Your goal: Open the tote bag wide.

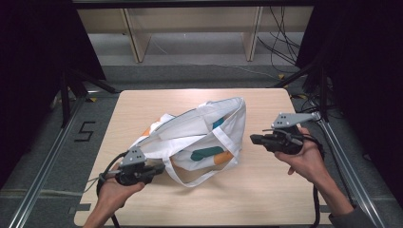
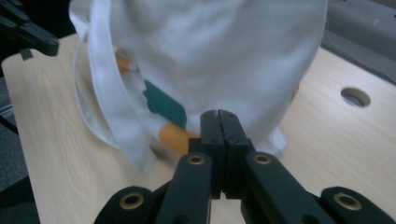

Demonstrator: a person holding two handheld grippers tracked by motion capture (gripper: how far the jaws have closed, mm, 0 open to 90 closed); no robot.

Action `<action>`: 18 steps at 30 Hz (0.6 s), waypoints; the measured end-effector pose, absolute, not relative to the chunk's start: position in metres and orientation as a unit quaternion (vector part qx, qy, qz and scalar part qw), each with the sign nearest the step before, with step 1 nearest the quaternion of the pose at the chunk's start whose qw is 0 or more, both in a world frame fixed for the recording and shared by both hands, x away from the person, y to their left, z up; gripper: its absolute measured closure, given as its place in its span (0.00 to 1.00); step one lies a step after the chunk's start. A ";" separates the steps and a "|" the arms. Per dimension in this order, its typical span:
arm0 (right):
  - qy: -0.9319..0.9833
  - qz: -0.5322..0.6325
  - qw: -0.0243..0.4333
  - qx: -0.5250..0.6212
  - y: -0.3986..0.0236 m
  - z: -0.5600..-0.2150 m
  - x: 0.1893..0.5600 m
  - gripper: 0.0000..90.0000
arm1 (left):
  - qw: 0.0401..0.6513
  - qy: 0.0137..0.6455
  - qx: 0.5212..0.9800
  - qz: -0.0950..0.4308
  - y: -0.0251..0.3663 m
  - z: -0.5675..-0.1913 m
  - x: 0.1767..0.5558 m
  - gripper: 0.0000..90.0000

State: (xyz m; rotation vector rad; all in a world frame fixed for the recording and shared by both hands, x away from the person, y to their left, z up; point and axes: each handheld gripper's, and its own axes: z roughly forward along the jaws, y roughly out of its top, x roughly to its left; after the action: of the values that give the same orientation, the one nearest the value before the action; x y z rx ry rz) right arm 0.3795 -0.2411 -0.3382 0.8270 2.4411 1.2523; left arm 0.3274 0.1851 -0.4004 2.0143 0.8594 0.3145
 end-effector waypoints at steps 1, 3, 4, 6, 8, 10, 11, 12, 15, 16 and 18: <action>0.842 0.433 0.135 0.292 -0.237 -0.332 0.380 1.00 | 0.446 0.345 0.816 0.126 0.187 -0.394 0.333 0.99; 0.846 0.436 0.141 0.273 -0.226 -0.315 0.388 1.00 | 0.446 0.348 0.813 0.138 0.186 -0.387 0.340 0.99; 0.846 0.436 0.141 0.273 -0.226 -0.315 0.388 1.00 | 0.444 0.346 0.814 0.141 0.186 -0.383 0.345 0.99; 0.846 0.440 0.146 0.265 -0.218 -0.302 0.393 1.00 | 0.432 0.339 0.823 0.147 0.186 -0.376 0.354 0.99; 0.847 0.445 0.149 0.248 -0.211 -0.288 0.399 1.00 | 0.432 0.347 0.819 0.148 0.183 -0.373 0.363 0.99; 0.846 0.447 0.160 0.244 -0.201 -0.277 0.405 1.00 | 0.429 0.349 0.820 0.147 0.180 -0.370 0.373 0.99; 0.845 0.447 0.165 0.243 -0.195 -0.274 0.409 1.00 | 0.426 0.352 0.820 0.150 0.177 -0.369 0.379 0.99; 0.847 0.440 0.165 0.248 -0.188 -0.272 0.412 1.00 | 0.423 0.350 0.821 0.154 0.175 -0.368 0.383 0.99; 0.852 0.428 0.175 0.246 -0.169 -0.277 0.429 1.00 | 0.429 0.360 0.816 0.144 0.170 -0.372 0.402 0.99; 0.852 0.428 0.175 0.246 -0.169 -0.277 0.429 1.00 | 0.429 0.360 0.816 0.144 0.170 -0.372 0.402 0.99; 0.860 0.407 0.172 0.255 -0.163 -0.287 0.440 1.00 | 0.433 0.375 0.809 0.135 0.170 -0.378 0.410 0.99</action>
State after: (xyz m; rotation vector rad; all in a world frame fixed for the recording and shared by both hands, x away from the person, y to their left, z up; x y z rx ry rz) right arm 0.4397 -0.1632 -0.2870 0.7238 2.4406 1.1541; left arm 0.4098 0.1698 -0.3778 2.0151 0.9332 0.3366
